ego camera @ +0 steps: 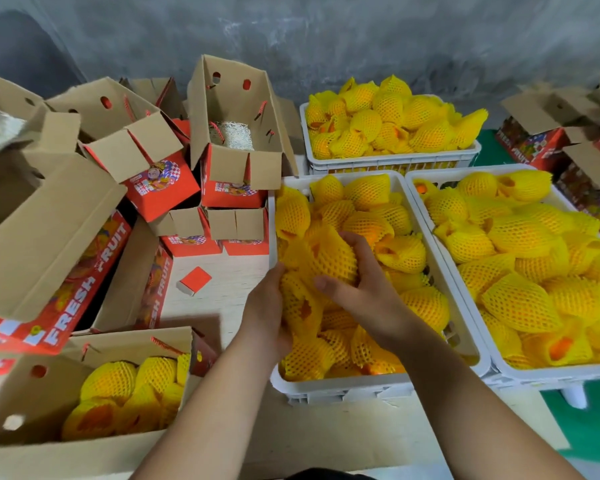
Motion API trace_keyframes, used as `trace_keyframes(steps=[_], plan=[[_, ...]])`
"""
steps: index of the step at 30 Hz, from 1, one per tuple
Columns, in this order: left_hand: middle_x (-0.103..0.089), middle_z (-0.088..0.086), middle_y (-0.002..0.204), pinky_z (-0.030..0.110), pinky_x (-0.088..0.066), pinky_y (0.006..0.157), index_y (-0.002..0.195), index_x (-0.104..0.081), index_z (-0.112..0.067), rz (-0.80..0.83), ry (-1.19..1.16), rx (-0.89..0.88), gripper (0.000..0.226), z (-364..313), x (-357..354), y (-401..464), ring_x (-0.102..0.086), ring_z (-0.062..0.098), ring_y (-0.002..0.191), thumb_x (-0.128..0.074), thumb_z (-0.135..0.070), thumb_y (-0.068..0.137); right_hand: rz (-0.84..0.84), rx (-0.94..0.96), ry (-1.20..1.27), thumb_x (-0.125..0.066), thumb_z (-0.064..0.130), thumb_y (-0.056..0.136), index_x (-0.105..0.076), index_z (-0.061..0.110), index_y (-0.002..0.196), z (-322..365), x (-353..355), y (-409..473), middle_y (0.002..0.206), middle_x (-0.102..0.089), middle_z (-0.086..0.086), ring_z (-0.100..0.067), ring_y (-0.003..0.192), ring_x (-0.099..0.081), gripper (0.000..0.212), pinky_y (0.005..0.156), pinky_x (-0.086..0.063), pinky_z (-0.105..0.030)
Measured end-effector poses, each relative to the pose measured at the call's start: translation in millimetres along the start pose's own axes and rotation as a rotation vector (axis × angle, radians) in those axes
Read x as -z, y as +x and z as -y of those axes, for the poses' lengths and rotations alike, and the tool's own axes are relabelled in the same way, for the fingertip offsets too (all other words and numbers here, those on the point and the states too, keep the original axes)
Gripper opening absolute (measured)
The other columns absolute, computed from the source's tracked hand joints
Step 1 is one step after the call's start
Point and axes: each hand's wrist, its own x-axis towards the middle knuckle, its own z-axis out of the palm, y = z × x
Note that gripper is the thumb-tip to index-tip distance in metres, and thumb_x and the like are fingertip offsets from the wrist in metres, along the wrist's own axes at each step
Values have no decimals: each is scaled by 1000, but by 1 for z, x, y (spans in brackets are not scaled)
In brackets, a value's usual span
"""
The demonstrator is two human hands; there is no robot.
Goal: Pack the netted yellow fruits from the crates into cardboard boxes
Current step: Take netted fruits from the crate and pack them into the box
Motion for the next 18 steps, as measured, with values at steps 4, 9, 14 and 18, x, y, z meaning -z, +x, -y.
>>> trace_keyframes(steps=[4,9,14,18], plan=[[-75,19,116,56,-59,87,123,-71,-21,21,-243,-73,43,-9,21,3,-75,37,101,-58,-50,94,-106,-6,-21,-87,35,80,-48,39,132,-5,-19,0,119,-66,4,-6,98,-70,65,70,-62,-28],[-62,27,137,57,-48,108,139,-59,-5,137,-219,-77,45,-23,62,-8,-61,41,127,-55,-35,106,-224,-22,14,-85,45,79,-55,40,124,-8,-54,1,113,-71,9,-7,98,-71,54,74,-62,-29],[-65,31,128,58,-56,98,135,-61,-1,-44,-99,-90,50,-50,115,-35,-65,44,117,-61,-38,101,-200,-33,37,-73,58,80,-63,38,111,-21,-131,-2,105,-74,2,-23,97,-73,38,71,-62,-46],[-70,24,125,52,-60,90,134,-62,-12,-19,-92,-91,42,-77,173,-60,-70,38,113,-60,-39,102,-196,-22,51,-68,59,80,-63,42,108,-26,-204,-5,103,-72,1,-24,94,-72,32,67,-60,-45]])
